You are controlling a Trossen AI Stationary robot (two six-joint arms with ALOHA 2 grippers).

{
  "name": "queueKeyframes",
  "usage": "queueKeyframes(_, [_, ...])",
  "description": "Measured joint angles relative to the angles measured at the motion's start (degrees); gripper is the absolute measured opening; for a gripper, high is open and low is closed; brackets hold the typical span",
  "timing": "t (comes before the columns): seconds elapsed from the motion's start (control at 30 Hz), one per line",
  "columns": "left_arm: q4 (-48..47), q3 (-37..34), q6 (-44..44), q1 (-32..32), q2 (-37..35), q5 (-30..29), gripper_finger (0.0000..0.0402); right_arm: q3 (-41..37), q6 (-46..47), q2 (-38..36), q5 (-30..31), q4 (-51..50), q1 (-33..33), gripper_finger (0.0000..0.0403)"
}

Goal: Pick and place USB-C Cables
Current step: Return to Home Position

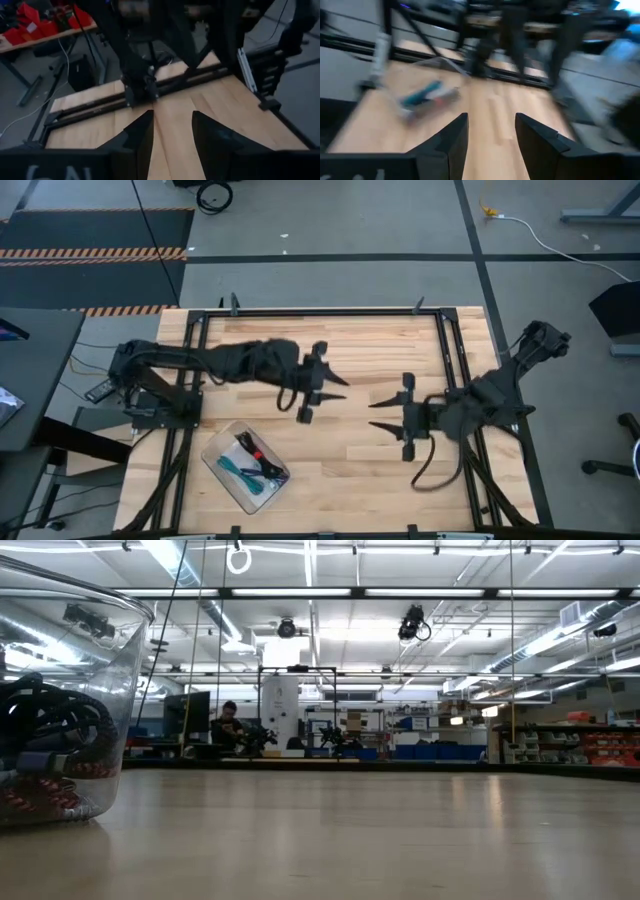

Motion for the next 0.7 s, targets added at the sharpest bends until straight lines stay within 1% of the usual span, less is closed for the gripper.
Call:
queueKeyframes(0.07, [1.6,0.1,0.0,1.3,-0.5,2.1,0.0141,-3.0,-2.3,-2.4,-10.1,6.0,-2.7,0.0170])
queueKeyframes(0.17, [0.9,0.0,0.0,2.2,-1.7,3.3,0.0141,-10.7,-4.6,-6.2,-30.4,20.5,-7.6,0.0169])
queueKeyframes(0.2, [0.8,0.0,0.1,2.3,-2.1,3.3,0.0141,-13.5,-4.5,-7.3,-35.5,24.9,-9.2,0.0169])
queueKeyframes(0.23, [-1.0,0.0,0.3,2.4,-3.0,3.3,0.0141,-16.5,-4.2,-8.3,-39.3,28.3,-10.9,0.0169])
queueKeyframes(0.27, [-2.1,-0.1,0.4,2.4,-3.6,3.3,0.0141,-19.2,-3.4,-9.4,-41.1,31.2,-12.4,0.0169])
queueKeyframes(0.33, [-3.0,0.2,0.4,2.4,-4.9,3.2,0.0141,-24.1,-1.7,-11.9,-41.3,35.0,-15.3,0.0169])
queueKeyframes(0.4, [-6.5,0.0,0.4,2.4,-6.2,3.2,0.0141,-27.5,0.1,-14.3,-40.3,37.5,-18.0,0.0169])
queueKeyframes(0.47, [-7.1,0.0,0.4,2.4,-7.2,3.2,0.0141,-29.6,1.4,-17.4,-38.8,37.0,-20.0,0.0169])
queueKeyframes(0.5, [-8.2,0.0,0.4,2.4,-8.0,3.2,0.0141,-29.9,1.6,-18.6,-37.7,37.2,-20.9,0.0169])
queueKeyframes(0.63, [-7.0,0.0,0.1,3.4,-10.9,3.2,0.0130,-30.2,1.4,-23.7,-34.1,35.7,-22.3,0.0169])
queueKeyframes(0.7, [-6.0,0.1,0.1,3.8,-12.2,3.3,0.0120,-30.2,1.2,-26.2,-32.7,32.9,-22.3,0.0169])
